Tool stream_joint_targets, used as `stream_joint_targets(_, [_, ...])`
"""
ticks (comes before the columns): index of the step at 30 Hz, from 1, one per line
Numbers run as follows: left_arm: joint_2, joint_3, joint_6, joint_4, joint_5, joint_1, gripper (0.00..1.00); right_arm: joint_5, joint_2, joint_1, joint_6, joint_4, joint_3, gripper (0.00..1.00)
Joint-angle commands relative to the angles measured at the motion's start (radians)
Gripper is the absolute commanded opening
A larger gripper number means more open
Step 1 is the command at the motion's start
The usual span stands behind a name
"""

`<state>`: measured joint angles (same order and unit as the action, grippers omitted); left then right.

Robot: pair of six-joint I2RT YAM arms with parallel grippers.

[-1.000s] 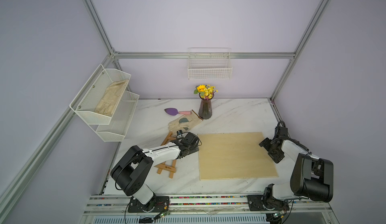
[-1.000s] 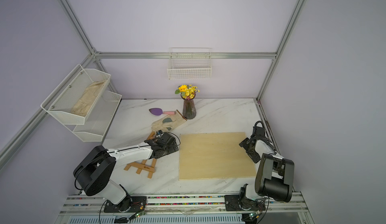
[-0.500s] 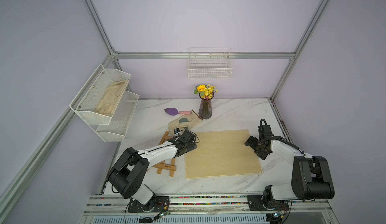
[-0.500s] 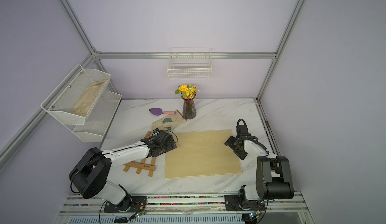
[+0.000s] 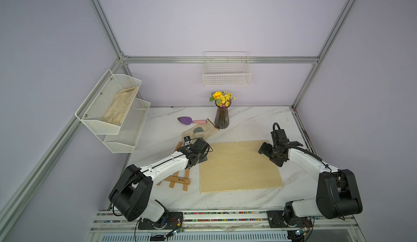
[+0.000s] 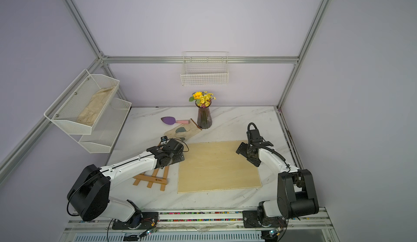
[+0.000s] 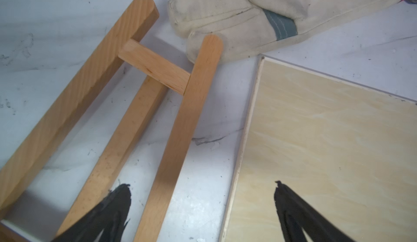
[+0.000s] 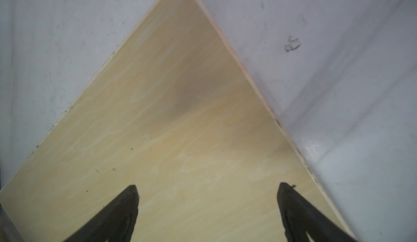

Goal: Assemble the easel
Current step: Move the drawing board to the center of the board, then pick up the easel at the center of the board.

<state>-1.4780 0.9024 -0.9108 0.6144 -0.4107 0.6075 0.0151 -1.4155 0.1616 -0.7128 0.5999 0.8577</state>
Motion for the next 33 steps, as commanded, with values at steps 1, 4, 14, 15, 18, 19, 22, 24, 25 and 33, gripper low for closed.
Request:
stream_joint_targets(1, [-0.026, 0.044, 0.075, 0.036, 0.019, -0.039, 1.0, -0.017, 0.013, 0.074, -0.007, 0.02, 0.035, 0.97])
stream_joint_targets(4, [-0.052, 0.046, 0.12, 0.002, 0.056, -0.051, 0.96, 0.007, 0.01, 0.127, -0.002, -0.018, 0.039, 0.97])
stream_joint_targets(14, [-0.135, 0.052, 0.203, -0.057, 0.125, -0.089, 0.76, 0.077, -0.01, 0.173, -0.004, -0.101, 0.019, 0.97])
stream_joint_targets(15, [-0.134, 0.05, 0.209, -0.066, 0.124, -0.091, 0.75, 0.082, -0.008, 0.173, -0.004, -0.111, 0.015, 0.97])
stream_joint_targets(18, [-0.141, 0.04, 0.22, -0.086, 0.137, -0.102, 0.65, 0.101, -0.006, 0.176, -0.004, -0.128, 0.005, 0.97])
stream_joint_targets(19, [-0.145, 0.039, 0.222, -0.086, 0.139, -0.107, 0.61, 0.106, -0.005, 0.176, -0.003, -0.127, 0.003, 0.97])
stream_joint_targets(22, [-0.149, 0.038, 0.227, -0.084, 0.137, -0.116, 0.57, 0.116, -0.004, 0.175, 0.001, -0.174, -0.006, 0.97])
stream_joint_targets(24, [-0.146, 0.037, 0.228, -0.077, 0.126, -0.118, 0.52, 0.123, -0.002, 0.176, 0.003, -0.182, -0.013, 0.97])
stream_joint_targets(25, [-0.141, 0.034, 0.228, -0.077, 0.125, -0.118, 0.5, 0.124, 0.0, 0.176, 0.004, -0.188, -0.016, 0.97])
stream_joint_targets(33, [-0.136, 0.022, 0.239, -0.073, 0.108, -0.12, 0.22, 0.156, -0.004, 0.176, 0.001, -0.23, -0.039, 0.97])
